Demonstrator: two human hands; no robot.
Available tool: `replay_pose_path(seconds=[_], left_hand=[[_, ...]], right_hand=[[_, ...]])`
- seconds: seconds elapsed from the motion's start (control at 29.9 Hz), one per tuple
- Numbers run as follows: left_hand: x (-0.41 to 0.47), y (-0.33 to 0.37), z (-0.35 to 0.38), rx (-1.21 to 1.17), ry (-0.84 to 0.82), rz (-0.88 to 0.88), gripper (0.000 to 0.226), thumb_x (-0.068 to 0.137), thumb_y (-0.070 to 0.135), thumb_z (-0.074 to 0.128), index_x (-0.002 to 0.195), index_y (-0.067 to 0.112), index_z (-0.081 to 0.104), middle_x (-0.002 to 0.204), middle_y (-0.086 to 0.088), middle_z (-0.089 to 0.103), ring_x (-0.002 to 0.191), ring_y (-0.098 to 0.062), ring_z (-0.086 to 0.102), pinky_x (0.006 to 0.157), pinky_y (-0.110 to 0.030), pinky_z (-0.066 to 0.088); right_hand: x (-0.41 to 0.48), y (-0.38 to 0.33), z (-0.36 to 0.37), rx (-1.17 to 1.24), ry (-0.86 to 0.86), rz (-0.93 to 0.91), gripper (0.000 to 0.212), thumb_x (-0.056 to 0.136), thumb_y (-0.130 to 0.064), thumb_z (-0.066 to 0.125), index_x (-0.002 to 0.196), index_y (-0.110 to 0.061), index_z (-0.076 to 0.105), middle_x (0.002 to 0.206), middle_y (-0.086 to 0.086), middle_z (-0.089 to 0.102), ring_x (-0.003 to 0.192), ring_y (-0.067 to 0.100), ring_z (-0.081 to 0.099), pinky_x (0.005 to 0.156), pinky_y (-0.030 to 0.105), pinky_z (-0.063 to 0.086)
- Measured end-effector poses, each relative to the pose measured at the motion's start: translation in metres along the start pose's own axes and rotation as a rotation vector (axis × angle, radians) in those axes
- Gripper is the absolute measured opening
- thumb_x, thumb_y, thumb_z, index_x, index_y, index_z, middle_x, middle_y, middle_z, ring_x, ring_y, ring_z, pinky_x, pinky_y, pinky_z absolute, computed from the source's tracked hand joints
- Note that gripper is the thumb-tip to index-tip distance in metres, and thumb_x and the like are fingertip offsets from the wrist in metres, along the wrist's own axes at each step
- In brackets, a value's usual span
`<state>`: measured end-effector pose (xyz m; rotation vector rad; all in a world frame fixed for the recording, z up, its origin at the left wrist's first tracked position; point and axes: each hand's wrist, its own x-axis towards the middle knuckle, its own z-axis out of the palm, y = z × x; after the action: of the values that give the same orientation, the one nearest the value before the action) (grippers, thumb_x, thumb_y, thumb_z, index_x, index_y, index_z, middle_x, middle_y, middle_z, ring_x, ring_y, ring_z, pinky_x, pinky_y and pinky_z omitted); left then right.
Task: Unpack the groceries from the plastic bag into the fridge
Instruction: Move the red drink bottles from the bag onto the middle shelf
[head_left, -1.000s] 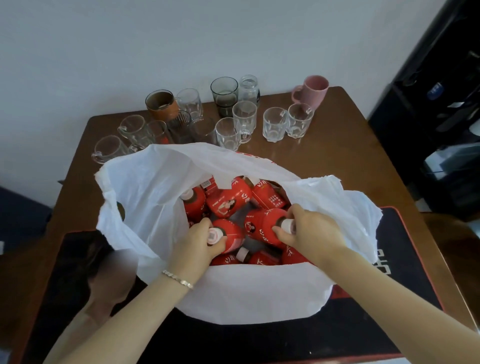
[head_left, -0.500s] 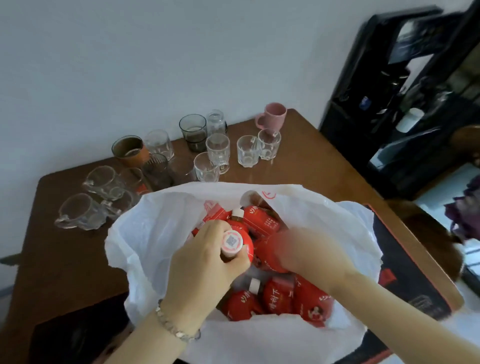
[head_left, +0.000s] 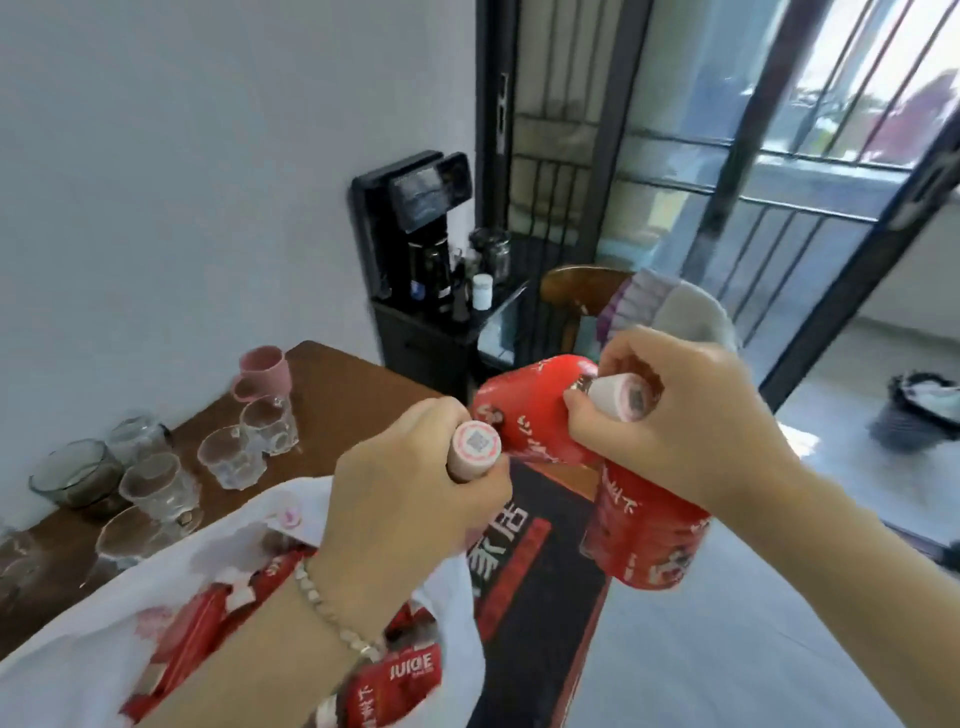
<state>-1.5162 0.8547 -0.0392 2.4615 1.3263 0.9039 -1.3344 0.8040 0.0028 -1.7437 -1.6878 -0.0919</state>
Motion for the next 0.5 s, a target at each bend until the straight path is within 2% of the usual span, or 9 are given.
replay_pose_path(seconds=[0.07,0.13,0.2,0.27,0.33,0.4,0.5], left_hand=[[0.024,0.049,0.025,-0.033,-0.032,0.127,0.029,0.07,0.052,0.056,0.077,0.025,0.055,0.072,0.008,0.059,0.063,-0.01,0.053,0.05,-0.012,0.031],[0.041,0.104,0.059,-0.088,-0.091,0.229,0.029,0.073,0.052,0.061,0.079,0.024,0.054,0.075,0.009,0.057,0.067,-0.009,0.052,0.052,-0.015,0.032],[0.052,0.162,0.093,-0.118,-0.141,0.334,0.028,0.074,0.051,0.06,0.079,0.024,0.053,0.075,0.01,0.055,0.069,-0.007,0.051,0.052,-0.015,0.031],[0.057,0.236,0.136,-0.131,-0.181,0.467,0.029,0.074,0.055,0.053,0.08,0.027,0.05,0.075,0.014,0.053,0.069,-0.005,0.049,0.051,-0.009,0.029],[0.057,0.311,0.179,-0.17,-0.237,0.549,0.031,0.075,0.058,0.049,0.083,0.028,0.051,0.079,0.014,0.056,0.072,-0.004,0.052,0.057,-0.008,0.036],[0.056,0.387,0.221,-0.195,-0.296,0.596,0.03,0.077,0.056,0.053,0.084,0.026,0.052,0.082,0.011,0.06,0.076,-0.008,0.056,0.066,-0.019,0.045],[0.051,0.495,0.277,-0.236,-0.346,0.671,0.03,0.078,0.055,0.055,0.08,0.025,0.05,0.077,0.009,0.057,0.071,-0.011,0.051,0.052,-0.014,0.031]], right_hand=[[-0.015,0.041,-0.039,-0.062,0.055,0.107,0.026,0.067,-0.043,0.067,0.07,-0.019,0.058,0.053,-0.008,0.053,0.047,0.007,0.049,0.047,0.015,0.043],[-0.038,0.087,-0.082,-0.121,0.091,0.211,0.026,0.066,-0.047,0.066,0.069,-0.024,0.054,0.052,-0.012,0.05,0.048,0.0,0.049,0.053,0.009,0.044],[-0.067,0.133,-0.124,-0.182,0.123,0.315,0.027,0.064,-0.05,0.065,0.068,-0.026,0.053,0.049,-0.013,0.047,0.047,0.001,0.046,0.047,0.012,0.039],[-0.107,0.184,-0.178,-0.257,0.149,0.443,0.023,0.066,-0.042,0.067,0.069,-0.023,0.056,0.046,-0.013,0.044,0.045,0.003,0.042,0.045,0.011,0.031],[-0.147,0.235,-0.229,-0.346,0.15,0.545,0.017,0.067,-0.034,0.067,0.069,-0.023,0.054,0.043,-0.012,0.039,0.042,0.004,0.038,0.042,0.011,0.031],[-0.183,0.282,-0.281,-0.415,0.129,0.624,0.018,0.07,-0.033,0.064,0.07,-0.024,0.049,0.045,-0.012,0.037,0.042,0.006,0.037,0.043,0.01,0.026],[-0.232,0.345,-0.355,-0.528,0.093,0.733,0.018,0.074,-0.036,0.061,0.073,-0.02,0.055,0.052,-0.008,0.047,0.047,0.007,0.043,0.047,0.011,0.022]])
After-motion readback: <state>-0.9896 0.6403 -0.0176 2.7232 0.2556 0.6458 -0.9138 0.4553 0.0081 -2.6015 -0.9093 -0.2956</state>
